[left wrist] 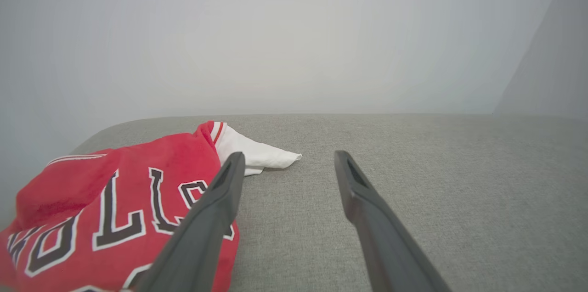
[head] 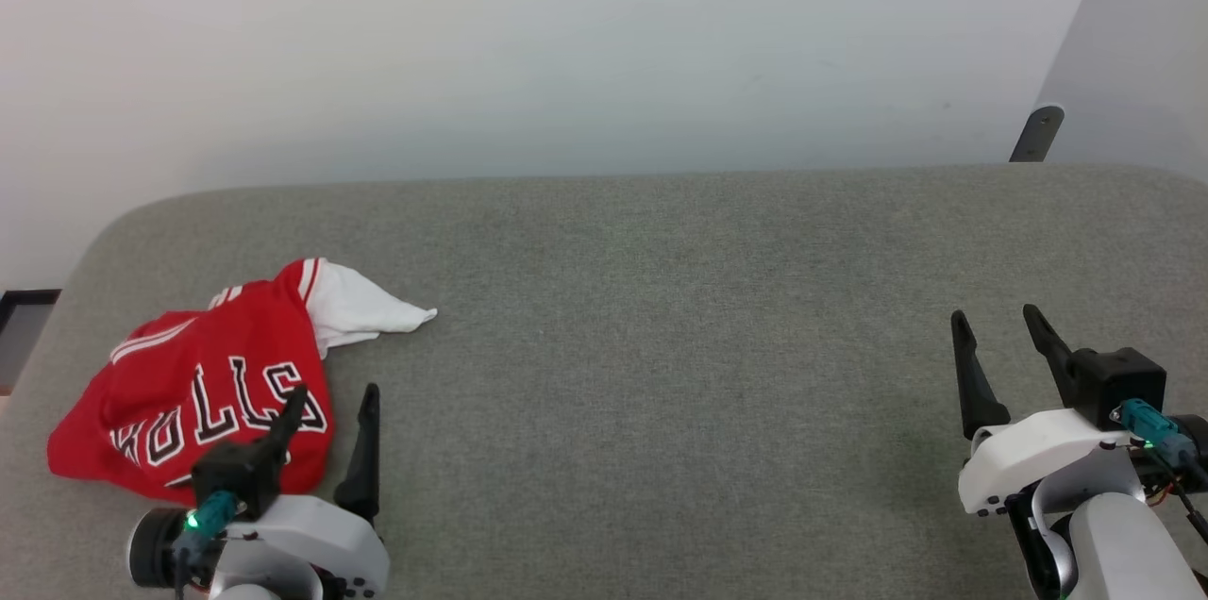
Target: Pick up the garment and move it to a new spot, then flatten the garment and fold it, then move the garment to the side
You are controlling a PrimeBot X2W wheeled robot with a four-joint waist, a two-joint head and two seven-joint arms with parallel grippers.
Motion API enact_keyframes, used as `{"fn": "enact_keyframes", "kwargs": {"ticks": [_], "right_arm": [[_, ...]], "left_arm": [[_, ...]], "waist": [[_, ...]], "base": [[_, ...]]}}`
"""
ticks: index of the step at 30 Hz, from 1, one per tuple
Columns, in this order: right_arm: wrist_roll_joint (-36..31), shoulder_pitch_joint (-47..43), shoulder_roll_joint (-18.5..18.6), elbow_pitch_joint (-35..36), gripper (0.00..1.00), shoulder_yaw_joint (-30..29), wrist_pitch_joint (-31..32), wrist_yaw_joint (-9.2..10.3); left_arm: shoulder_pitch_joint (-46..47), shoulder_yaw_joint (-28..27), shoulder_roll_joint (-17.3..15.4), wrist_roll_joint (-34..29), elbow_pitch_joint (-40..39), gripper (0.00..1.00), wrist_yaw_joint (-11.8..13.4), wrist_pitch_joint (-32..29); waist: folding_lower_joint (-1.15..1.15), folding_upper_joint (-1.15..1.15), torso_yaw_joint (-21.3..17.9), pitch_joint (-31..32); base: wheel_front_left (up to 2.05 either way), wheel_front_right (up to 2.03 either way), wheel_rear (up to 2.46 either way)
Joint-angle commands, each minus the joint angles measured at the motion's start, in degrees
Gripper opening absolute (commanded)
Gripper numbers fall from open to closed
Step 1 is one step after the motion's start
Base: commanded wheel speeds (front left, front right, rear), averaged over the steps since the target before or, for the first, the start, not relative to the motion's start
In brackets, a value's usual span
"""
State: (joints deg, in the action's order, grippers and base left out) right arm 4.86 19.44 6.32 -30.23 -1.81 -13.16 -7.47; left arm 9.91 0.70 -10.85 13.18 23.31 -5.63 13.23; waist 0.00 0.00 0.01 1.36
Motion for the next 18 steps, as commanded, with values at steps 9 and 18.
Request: {"fn": "enact_keyframes", "kwargs": {"ticks": [9,18], "right_arm": [[-1.5,1.2,-0.2,-1.1,1.0,-0.2,-1.4,-0.04],[-0.5,0.3,-0.1,-1.9,1.0,-0.9,-2.1,-0.03]], "left_arm": [[0.4,-1.0,0.3,-2.9,0.7,1.0,-0.9,1.3],[0.5,-1.7,0.7,-3.1,0.9,1.0,-1.6,1.9]], "waist": [[0.0,0.0,0.2,-0.1],[0.0,0.0,0.3,0.2]], "base": [[0.0,0.0,0.0],[0.0,0.0,0.0]]}}
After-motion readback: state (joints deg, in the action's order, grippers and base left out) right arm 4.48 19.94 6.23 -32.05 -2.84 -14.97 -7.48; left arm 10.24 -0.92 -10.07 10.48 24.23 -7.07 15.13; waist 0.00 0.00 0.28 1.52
